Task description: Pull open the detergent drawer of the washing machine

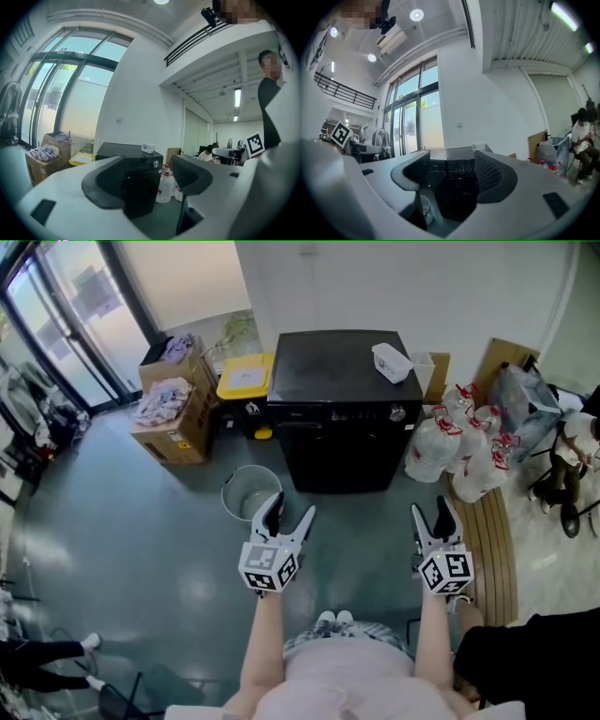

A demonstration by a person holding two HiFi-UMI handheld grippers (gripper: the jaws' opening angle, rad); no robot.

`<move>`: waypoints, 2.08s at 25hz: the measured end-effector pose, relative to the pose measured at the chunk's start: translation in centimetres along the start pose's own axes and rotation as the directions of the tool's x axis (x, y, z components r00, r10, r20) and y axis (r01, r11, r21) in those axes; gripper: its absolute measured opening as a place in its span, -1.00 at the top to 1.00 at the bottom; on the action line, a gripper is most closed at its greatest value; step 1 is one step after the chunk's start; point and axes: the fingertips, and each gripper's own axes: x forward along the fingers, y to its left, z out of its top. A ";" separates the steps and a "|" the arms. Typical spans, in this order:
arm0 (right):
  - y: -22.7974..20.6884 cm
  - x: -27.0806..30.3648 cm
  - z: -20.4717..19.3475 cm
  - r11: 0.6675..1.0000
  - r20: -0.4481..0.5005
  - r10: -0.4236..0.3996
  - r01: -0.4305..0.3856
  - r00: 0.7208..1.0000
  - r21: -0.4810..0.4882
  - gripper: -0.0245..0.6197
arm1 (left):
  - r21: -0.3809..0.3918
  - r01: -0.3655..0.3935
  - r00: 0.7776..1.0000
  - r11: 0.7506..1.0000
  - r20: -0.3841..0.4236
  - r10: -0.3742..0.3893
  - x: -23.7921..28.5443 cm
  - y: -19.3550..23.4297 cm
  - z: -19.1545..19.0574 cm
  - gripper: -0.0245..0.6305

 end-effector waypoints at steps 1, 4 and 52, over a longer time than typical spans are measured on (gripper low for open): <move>0.1 0.1 -0.1 1.000 -0.001 -0.002 0.002 1.000 0.003 -0.02 | -0.001 0.000 1.000 1.000 0.003 0.000 0.0 0.2 0.0 -0.05; 0.3 0.7 -0.2 1.000 -0.003 -0.010 0.010 1.000 0.010 -0.19 | -0.003 -0.003 1.000 1.000 0.007 0.003 0.2 0.9 0.1 -0.14; -7.6 37.5 0.8 0.993 -0.005 0.116 -0.116 0.993 0.008 -0.28 | 0.086 -0.144 0.989 0.986 0.031 0.142 29.4 19.7 6.3 -0.19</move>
